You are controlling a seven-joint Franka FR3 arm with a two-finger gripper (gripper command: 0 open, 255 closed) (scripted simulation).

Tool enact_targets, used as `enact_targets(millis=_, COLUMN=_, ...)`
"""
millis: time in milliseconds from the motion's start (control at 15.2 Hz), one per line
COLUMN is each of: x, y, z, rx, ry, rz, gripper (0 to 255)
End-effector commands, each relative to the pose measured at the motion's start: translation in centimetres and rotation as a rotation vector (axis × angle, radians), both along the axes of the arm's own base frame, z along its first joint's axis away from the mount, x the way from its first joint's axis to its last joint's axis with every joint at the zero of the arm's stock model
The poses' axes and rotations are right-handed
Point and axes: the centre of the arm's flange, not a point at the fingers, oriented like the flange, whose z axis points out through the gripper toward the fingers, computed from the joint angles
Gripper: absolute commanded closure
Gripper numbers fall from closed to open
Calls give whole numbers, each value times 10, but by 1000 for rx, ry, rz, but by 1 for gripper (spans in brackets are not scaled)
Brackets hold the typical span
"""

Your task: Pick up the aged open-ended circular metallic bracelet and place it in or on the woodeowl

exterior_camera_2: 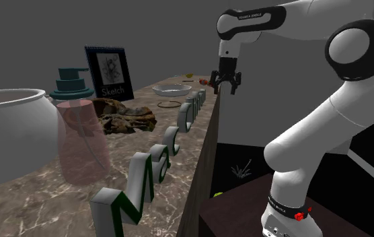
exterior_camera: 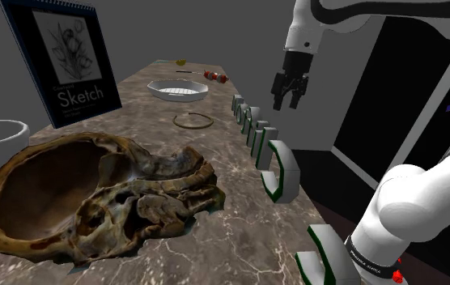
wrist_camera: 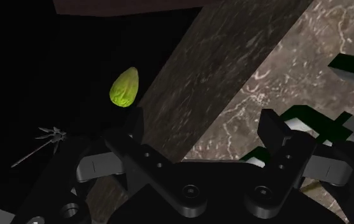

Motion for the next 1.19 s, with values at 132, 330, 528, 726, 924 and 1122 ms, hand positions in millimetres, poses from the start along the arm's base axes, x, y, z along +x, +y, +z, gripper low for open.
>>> enact_targets(millis=132, x=49, y=23, z=-4, rx=-11, ry=1, rz=46, gripper=0)
enact_targets(millis=330, x=85, y=42, z=-8, rx=-20, ry=2, rz=80, gripper=0)
enact_targets(millis=528, x=121, y=62, z=-12, rx=-28, ry=3, rz=114, gripper=0)
enact_targets(millis=726, x=155, y=84, z=-17, rx=-37, ry=5, rz=148, gripper=0)
enact_targets(millis=924, x=189, y=106, z=-22, rx=-45, ry=6, rz=182, gripper=0)
enact_targets(millis=1122, x=222, y=129, z=-27, rx=-54, ry=7, rz=216, gripper=0)
